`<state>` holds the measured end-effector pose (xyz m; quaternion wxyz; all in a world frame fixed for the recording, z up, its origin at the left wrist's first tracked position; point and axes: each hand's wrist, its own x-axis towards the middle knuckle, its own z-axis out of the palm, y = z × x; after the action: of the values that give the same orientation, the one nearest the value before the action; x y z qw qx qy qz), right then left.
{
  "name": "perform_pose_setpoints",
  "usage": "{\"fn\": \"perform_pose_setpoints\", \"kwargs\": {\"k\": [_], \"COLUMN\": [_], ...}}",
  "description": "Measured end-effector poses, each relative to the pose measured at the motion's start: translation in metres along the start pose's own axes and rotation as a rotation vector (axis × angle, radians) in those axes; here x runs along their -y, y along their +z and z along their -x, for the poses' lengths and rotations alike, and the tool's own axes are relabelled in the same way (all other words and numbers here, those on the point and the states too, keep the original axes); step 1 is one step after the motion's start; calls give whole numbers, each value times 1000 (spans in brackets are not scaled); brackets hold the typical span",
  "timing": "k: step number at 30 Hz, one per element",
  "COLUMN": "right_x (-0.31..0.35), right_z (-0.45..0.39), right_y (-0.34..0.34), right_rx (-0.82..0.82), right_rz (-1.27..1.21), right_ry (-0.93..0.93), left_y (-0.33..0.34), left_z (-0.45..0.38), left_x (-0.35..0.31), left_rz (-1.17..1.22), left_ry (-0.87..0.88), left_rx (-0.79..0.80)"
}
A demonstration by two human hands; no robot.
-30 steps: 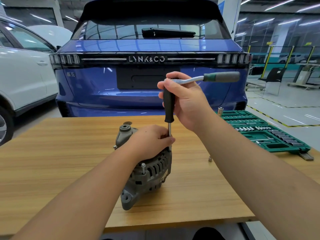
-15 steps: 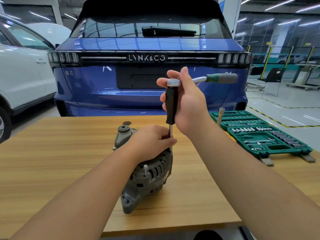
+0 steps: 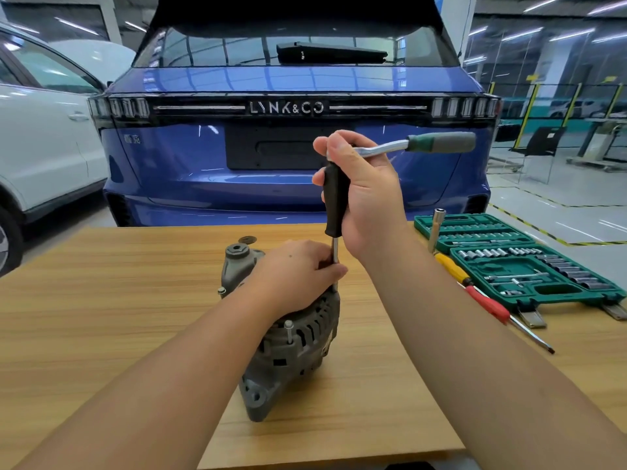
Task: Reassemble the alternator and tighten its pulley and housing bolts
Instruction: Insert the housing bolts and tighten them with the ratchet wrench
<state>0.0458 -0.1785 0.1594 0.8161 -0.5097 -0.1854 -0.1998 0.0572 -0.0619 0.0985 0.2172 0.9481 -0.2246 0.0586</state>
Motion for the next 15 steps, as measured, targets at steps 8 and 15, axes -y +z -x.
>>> {"fn": "perform_pose_setpoints", "kwargs": {"k": [8, 15], "right_x": [34, 30], "right_z": [-45, -48], "right_y": [5, 9], "right_rx": [63, 65], "right_rz": [272, 243], "right_ry": [556, 617], "left_y": [12, 12], "left_z": [-24, -23], "left_x": [-5, -4], "left_rz": [-69, -51], "left_ry": [-119, -114], "left_rx": [-99, -100]}}
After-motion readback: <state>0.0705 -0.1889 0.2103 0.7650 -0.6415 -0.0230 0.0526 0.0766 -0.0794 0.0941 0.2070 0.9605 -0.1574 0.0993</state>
